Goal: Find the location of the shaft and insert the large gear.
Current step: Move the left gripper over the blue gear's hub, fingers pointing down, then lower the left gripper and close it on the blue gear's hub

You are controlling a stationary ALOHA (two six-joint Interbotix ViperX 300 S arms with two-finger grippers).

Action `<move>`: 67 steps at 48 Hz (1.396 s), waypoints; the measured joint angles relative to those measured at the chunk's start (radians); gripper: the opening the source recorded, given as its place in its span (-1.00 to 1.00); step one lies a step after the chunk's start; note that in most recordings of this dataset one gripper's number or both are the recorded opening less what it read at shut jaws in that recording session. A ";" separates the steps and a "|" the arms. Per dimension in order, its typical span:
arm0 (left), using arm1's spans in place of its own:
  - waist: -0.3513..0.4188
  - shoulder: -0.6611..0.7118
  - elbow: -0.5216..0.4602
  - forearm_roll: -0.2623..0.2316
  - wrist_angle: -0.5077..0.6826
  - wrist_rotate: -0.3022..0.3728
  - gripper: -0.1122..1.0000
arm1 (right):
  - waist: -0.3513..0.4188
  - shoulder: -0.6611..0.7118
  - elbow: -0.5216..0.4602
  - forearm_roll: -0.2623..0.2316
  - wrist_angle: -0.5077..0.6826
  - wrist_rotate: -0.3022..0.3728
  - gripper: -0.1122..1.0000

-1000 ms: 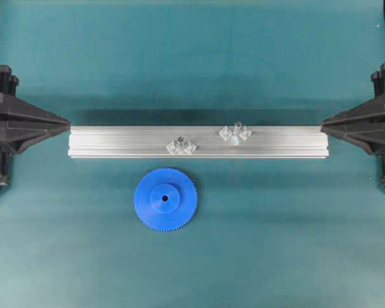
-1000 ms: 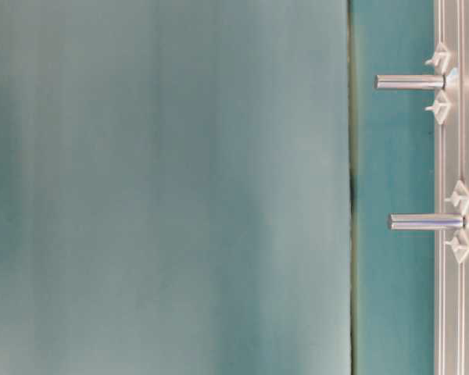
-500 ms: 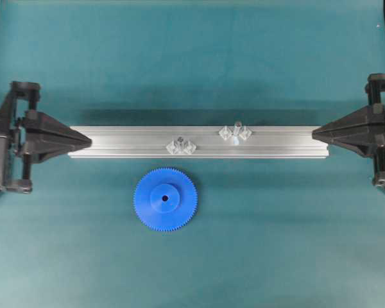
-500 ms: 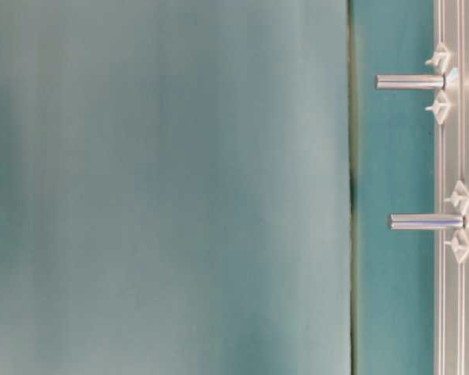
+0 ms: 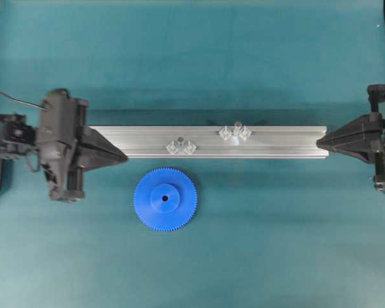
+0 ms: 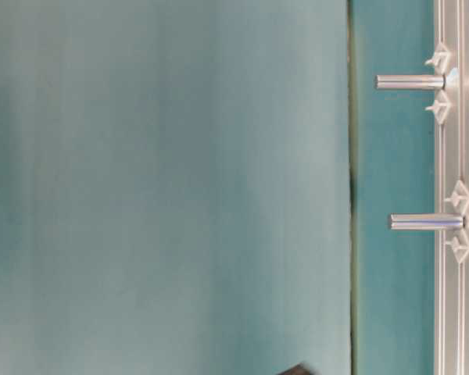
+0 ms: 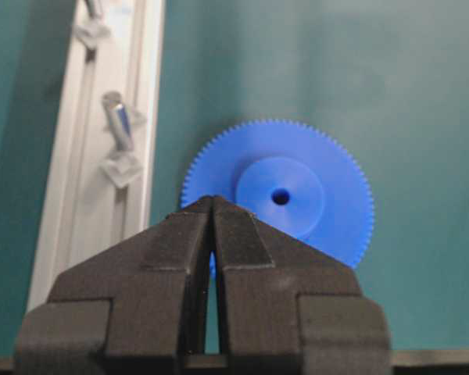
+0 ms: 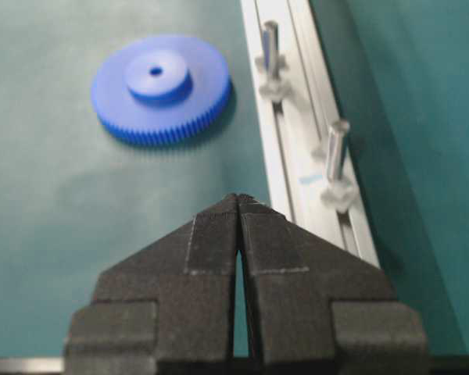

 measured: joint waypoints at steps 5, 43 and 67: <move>-0.015 0.069 -0.031 -0.002 0.002 0.000 -0.78 | -0.002 -0.021 0.003 0.000 0.032 0.002 -0.80; -0.040 0.419 -0.313 0.000 0.267 0.009 -0.78 | -0.035 -0.083 0.020 -0.002 0.153 0.002 -0.80; -0.071 0.549 -0.477 0.000 0.477 0.009 -0.78 | -0.046 -0.084 0.037 -0.002 0.149 0.002 -0.80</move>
